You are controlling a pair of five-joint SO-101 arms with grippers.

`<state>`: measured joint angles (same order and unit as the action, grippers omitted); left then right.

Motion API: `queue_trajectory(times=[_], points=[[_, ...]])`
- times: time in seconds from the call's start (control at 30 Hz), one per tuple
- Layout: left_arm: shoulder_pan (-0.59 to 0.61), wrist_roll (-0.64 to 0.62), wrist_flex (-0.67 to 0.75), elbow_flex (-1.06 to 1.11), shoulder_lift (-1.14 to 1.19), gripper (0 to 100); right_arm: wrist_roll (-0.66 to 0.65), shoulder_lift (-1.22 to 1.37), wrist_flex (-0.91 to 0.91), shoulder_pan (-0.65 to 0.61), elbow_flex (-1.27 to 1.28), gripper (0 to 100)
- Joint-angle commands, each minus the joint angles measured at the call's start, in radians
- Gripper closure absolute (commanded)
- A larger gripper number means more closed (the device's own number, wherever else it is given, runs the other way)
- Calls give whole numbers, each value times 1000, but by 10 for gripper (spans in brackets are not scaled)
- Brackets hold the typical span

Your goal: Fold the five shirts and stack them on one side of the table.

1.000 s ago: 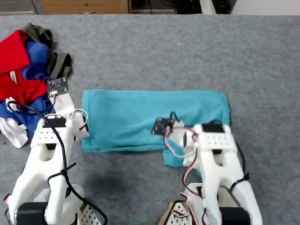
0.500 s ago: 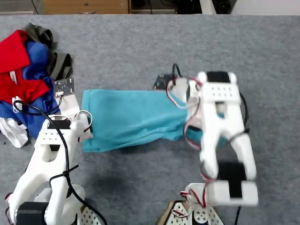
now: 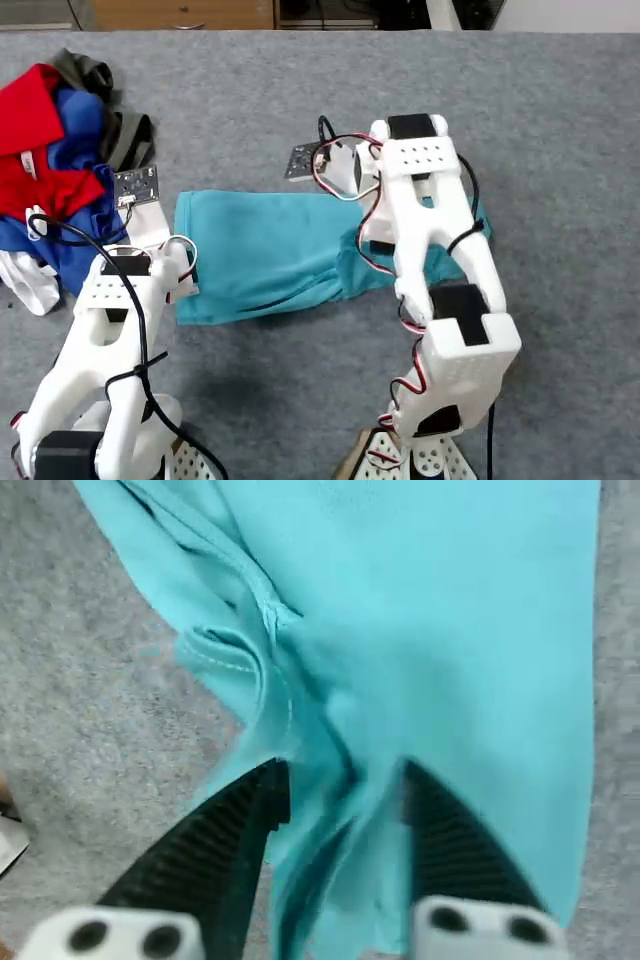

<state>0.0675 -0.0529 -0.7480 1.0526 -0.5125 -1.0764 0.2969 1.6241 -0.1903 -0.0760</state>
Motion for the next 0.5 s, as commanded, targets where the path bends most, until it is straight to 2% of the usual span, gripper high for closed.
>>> queue_trajectory(times=[0.0,0.3,0.47], points=[[-12,3,12,0,-19,981,-12,-7,48,27,-45,701],[-12,3,12,0,-19,981,-8,-236,155,119,-30,818],[-12,3,12,0,-19,981,-9,-486,155,116,206,822]])
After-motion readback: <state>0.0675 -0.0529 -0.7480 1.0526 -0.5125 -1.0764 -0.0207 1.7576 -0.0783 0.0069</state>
